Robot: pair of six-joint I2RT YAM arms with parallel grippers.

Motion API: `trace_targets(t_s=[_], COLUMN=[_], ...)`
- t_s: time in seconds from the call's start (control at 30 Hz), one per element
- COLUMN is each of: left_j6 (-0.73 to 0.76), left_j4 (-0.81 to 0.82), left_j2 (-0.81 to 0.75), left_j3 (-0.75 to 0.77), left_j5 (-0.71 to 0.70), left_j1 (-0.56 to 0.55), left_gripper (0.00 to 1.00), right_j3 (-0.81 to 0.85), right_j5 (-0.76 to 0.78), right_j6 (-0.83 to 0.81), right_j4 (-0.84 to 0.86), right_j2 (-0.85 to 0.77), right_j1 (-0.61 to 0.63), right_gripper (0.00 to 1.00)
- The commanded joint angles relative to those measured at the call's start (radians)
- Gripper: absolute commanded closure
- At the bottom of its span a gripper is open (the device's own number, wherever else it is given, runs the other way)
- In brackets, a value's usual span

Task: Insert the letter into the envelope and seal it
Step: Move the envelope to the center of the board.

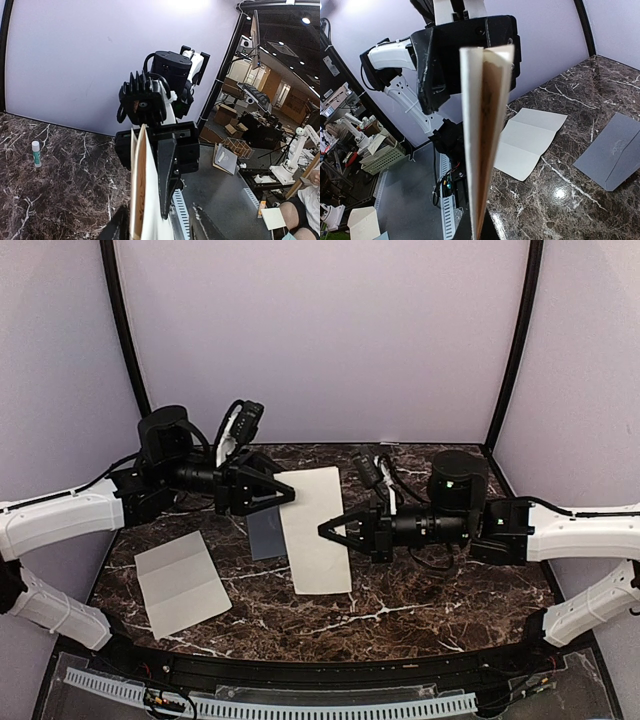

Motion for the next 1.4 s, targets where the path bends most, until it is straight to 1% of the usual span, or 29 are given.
trace_targets(t_s=[0.0,0.03,0.07,0.1,0.13,0.17,0.23,0.3,0.43,0.47,0.5,0.53,0.6,0.63,0.7,0.73,0.77,0.8,0.87,1.0,1.03,1.07,1.1,1.13,1.17,1.2,1.23,1.3,1.37], left_j6=[-0.005,-0.009,-0.011,-0.014,-0.015,-0.018,-0.018,-0.018,-0.017,-0.016,-0.016,-0.016,-0.014,-0.013,-0.014,-0.016,-0.016,-0.016,-0.016,-0.017,-0.015,-0.014,-0.011,-0.009,0.001,0.007,0.028,0.063,0.097], left_j4=[0.032,0.038,0.039,0.042,0.044,0.047,0.047,0.049,0.052,0.048,0.046,0.045,0.043,0.042,0.045,0.047,0.048,0.048,0.049,0.054,0.051,0.049,0.044,0.041,0.030,0.023,0.005,-0.035,-0.079], left_j2=[-0.041,-0.041,-0.040,-0.038,-0.036,-0.036,-0.036,-0.037,-0.043,-0.044,-0.045,-0.047,-0.049,-0.051,-0.049,-0.049,-0.045,-0.043,-0.041,-0.041,-0.041,-0.041,-0.041,-0.045,-0.047,-0.055,-0.060,-0.077,-0.090], left_j3=[-0.010,-0.011,-0.012,-0.012,-0.012,-0.013,-0.012,-0.013,-0.012,-0.011,-0.009,-0.010,-0.010,-0.011,-0.013,-0.014,-0.014,-0.014,-0.014,-0.017,-0.017,-0.016,-0.015,-0.015,-0.015,-0.014,-0.014,-0.013,-0.011], left_j5=[0.010,0.011,0.015,0.017,0.020,0.022,0.025,0.028,0.032,0.031,0.029,0.024,0.017,0.016,0.016,0.016,0.018,0.018,0.021,0.023,0.021,0.018,0.010,0.006,-0.007,-0.016,-0.038,-0.108,-0.197], left_j1=[0.014,0.015,0.016,0.017,0.017,0.017,0.019,0.019,0.020,0.022,0.023,0.024,0.026,0.028,0.028,0.028,0.028,0.028,0.028,0.028,0.028,0.028,0.028,0.028,0.028,0.029,0.030,0.032,0.037], left_gripper=[0.62,0.69,0.72,0.78,0.82,0.90,0.99,1.00,1.00,0.89,0.82,0.72,0.68,0.68,0.76,0.84,0.88,0.97,1.00,1.00,0.96,0.87,0.62,0.52,0.35,0.30,0.23,0.15,0.09], right_j3=[0.029,0.028,0.028,0.030,0.030,0.030,0.029,0.027,0.021,0.021,0.021,0.021,0.021,0.020,0.019,0.020,0.021,0.021,0.021,0.013,0.009,0.004,-0.001,-0.006,-0.011,-0.016,-0.020,-0.030,-0.039], right_j5=[-0.011,-0.010,-0.011,-0.012,-0.012,-0.011,-0.010,-0.008,-0.005,-0.004,-0.002,-0.001,0.001,0.003,0.005,0.005,0.006,0.007,0.009,0.025,0.039,0.056,0.081,0.107,0.144,0.182,0.220,0.289,0.348], right_j6=[-0.012,-0.012,-0.012,-0.012,-0.013,-0.013,-0.012,-0.013,-0.010,-0.010,-0.010,-0.010,-0.011,-0.012,-0.013,-0.014,-0.016,-0.017,-0.019,-0.019,-0.017,-0.014,-0.011,-0.008,-0.004,0.002,0.005,0.010,0.015], right_j4=[0.010,0.011,0.012,0.012,0.013,0.014,0.013,0.012,0.012,0.011,0.009,0.007,0.003,0.003,0.004,0.005,0.005,0.007,0.008,0.013,0.017,0.019,0.021,0.020,0.019,0.013,0.007,-0.009,-0.016], right_j2=[0.003,0.004,0.006,0.006,0.007,0.008,0.006,0.005,-0.002,-0.003,-0.005,-0.008,-0.011,-0.013,-0.014,-0.013,-0.013,-0.011,-0.011,-0.020,-0.026,-0.032,-0.041,-0.052,-0.063,-0.076,-0.087,-0.107,-0.124], right_j1=[0.011,0.010,0.010,0.011,0.010,0.010,0.011,0.011,0.011,0.011,0.011,0.011,0.011,0.011,0.010,0.010,0.011,0.011,0.010,0.010,0.010,0.011,0.011,0.011,0.011,0.010,0.011,0.010,0.007], right_gripper=[1.00,1.00,1.00,1.00,1.00,1.00,1.00,1.00,1.00,1.00,1.00,1.00,1.00,1.00,1.00,1.00,1.00,1.00,1.00,1.00,1.00,1.00,1.00,1.00,1.00,1.00,1.00,1.00,1.00])
